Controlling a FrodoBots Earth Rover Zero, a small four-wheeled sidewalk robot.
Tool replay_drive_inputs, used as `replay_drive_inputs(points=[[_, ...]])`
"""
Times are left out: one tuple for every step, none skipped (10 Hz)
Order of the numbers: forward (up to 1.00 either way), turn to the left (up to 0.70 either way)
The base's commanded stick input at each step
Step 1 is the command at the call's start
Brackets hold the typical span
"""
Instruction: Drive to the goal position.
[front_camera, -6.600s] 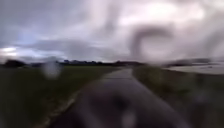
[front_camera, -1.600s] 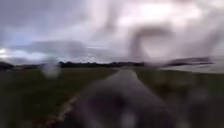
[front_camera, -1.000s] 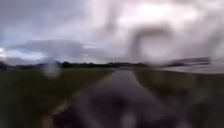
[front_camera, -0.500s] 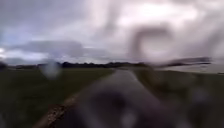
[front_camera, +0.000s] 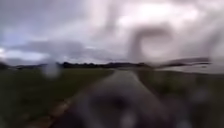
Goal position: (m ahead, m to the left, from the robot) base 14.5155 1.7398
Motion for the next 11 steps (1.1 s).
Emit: replay_drive_inputs(points=[[0.7, 0.0], [0.7, -0.14], [0.7, -0.14], [0.7, -0.14], [0.7, -0.14], [0.7, -0.14], [0.7, -0.14], [0.7, -0.14], [0.7, -0.1], [0.7, -0.04], [0.7, 0.0]])
